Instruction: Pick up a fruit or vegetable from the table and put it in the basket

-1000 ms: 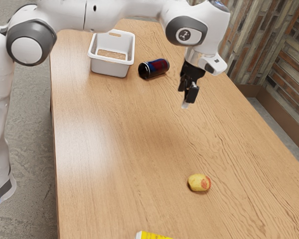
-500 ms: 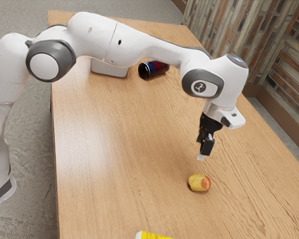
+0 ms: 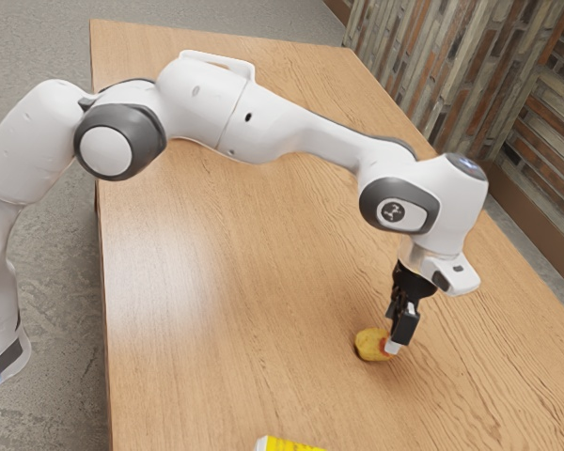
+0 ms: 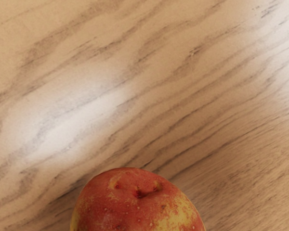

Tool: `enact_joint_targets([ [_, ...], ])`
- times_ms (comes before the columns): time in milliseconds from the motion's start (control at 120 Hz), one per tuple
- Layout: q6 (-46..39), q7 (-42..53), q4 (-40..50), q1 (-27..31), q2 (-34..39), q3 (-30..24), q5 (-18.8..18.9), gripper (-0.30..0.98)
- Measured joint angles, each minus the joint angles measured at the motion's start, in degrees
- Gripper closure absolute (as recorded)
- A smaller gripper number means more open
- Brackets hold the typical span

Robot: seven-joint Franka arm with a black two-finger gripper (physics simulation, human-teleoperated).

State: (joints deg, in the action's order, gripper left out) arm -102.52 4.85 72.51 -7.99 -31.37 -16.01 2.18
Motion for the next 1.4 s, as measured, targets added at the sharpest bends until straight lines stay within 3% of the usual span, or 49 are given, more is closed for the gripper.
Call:
enact_joint_targets([
  [633,-0.26,-0.46,1.09,0.78,-2.63,0.48,-3.20,0.00],
  [842,-0.28,-0.76,1.17,0.75,-2.68,0.63,-3.50,0.28],
  [950,-0.04,-1.35,1.29,0.17,-1.70,0.65,-2.98,0.33],
  [1083,4.23,-2.97,2.15,-0.67,7.79,1.57,0.61,0.34],
  [1250,12.66,-4.76,6.52,0.32,23.51,9.27,4.64,0.32],
  [1400,17.92,-4.04,10.88,9.55,29.30,12.46,6.24,0.32],
])
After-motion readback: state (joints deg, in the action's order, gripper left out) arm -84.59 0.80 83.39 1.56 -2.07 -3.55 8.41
